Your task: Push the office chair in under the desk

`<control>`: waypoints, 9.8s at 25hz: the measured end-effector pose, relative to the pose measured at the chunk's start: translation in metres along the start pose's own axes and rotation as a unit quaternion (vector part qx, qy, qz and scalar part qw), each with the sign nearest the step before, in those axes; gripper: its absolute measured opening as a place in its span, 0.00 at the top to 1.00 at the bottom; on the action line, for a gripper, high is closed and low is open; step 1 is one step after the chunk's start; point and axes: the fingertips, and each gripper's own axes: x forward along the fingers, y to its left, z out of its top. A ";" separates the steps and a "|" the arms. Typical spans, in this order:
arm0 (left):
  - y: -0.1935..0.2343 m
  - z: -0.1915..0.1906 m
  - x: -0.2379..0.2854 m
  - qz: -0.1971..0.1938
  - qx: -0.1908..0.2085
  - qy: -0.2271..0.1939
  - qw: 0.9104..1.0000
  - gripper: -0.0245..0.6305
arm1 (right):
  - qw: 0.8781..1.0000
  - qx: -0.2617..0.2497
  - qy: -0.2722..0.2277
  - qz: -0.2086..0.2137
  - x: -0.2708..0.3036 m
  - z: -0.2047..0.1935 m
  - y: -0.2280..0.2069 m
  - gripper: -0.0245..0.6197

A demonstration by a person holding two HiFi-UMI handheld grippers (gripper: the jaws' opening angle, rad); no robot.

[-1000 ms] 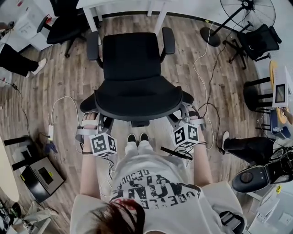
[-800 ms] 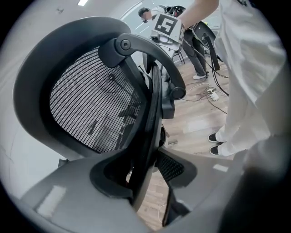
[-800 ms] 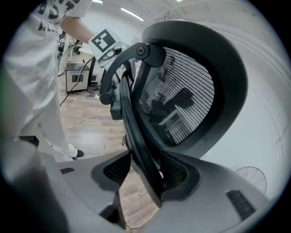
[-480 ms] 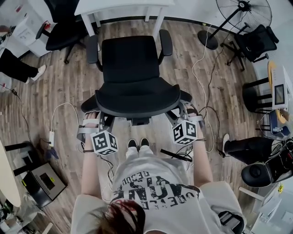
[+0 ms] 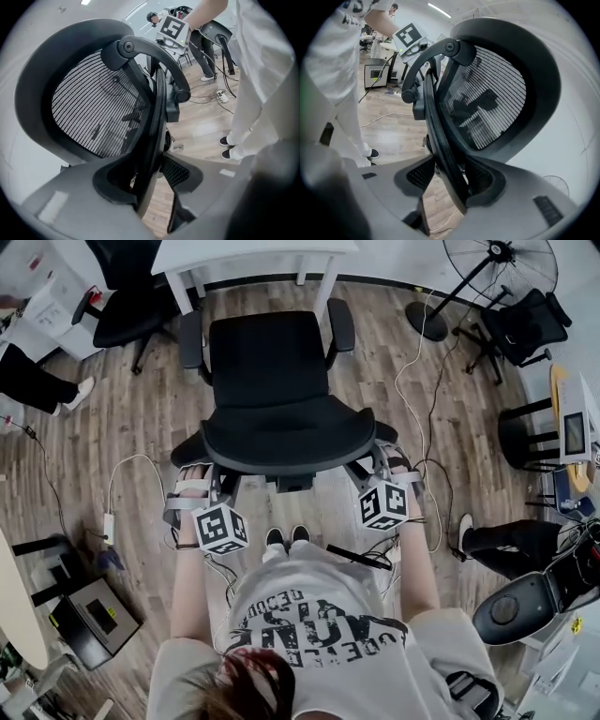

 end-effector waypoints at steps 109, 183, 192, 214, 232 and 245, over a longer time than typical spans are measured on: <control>0.178 -0.110 0.120 -0.017 0.035 -0.040 0.998 0.67 | 0.997 0.060 0.049 0.006 0.164 0.079 -0.130 0.66; 0.303 -0.061 0.265 0.021 -0.001 -0.014 1.000 0.66 | 0.999 0.014 0.024 0.015 0.281 0.004 -0.301 0.65; 0.308 -0.067 0.265 0.025 0.016 -0.029 0.999 0.66 | 1.000 0.013 0.027 0.007 0.283 0.011 -0.301 0.65; 0.353 -0.091 0.301 0.026 0.021 -0.033 0.999 0.66 | 0.999 0.027 0.039 -0.009 0.327 0.024 -0.336 0.65; 0.358 -0.082 0.306 0.031 0.019 -0.030 0.999 0.66 | 0.999 0.017 0.031 -0.006 0.331 0.016 -0.349 0.64; 0.365 -0.067 0.322 0.032 0.003 -0.015 0.999 0.66 | 1.000 0.004 0.019 0.006 0.341 -0.001 -0.370 0.64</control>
